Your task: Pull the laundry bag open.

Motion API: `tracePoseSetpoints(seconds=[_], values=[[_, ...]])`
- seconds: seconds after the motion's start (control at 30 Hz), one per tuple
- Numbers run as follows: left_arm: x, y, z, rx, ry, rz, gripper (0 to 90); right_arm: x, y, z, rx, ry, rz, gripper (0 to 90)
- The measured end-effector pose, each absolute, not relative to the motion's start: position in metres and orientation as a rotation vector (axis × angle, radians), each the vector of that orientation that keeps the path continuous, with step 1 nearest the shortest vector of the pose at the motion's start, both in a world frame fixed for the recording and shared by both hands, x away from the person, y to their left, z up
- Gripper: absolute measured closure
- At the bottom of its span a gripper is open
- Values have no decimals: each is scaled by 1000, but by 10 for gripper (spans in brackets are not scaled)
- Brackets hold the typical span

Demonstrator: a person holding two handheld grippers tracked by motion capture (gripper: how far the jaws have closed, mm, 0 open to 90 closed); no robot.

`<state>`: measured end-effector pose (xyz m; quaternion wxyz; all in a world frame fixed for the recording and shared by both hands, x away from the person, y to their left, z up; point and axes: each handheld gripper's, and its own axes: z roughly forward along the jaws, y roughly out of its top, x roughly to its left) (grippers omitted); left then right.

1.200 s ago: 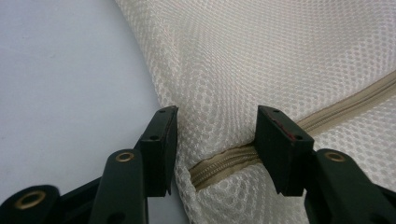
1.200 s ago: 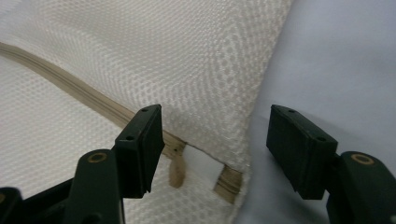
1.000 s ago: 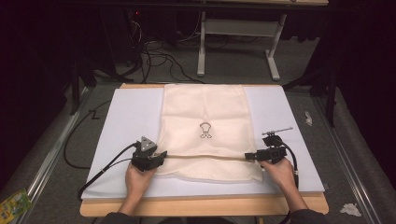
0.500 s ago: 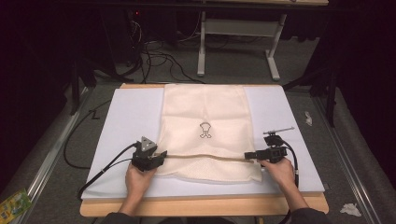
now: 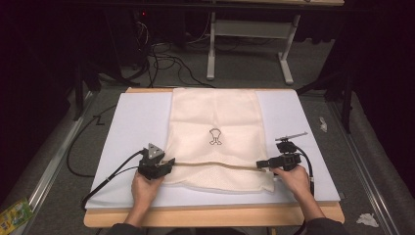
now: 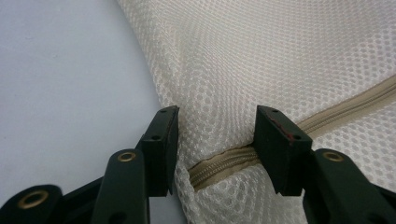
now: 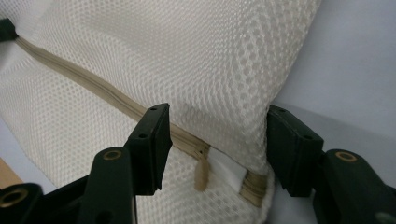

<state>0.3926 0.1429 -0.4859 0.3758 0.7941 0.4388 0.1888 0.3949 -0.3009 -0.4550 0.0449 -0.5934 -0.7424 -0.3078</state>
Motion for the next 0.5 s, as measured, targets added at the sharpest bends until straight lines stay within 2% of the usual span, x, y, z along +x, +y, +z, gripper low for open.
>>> tracePoseSetpoints(seconds=[0.13, 0.5], values=[[393, 143, -486, 2031, 1123, 485, 507, 401, -299, -457, -1832, -2212, -985, 440], [392, 143, -486, 2031, 1124, 488, 509, 391, -307, -458, -1754, -2205, -960, 520]])
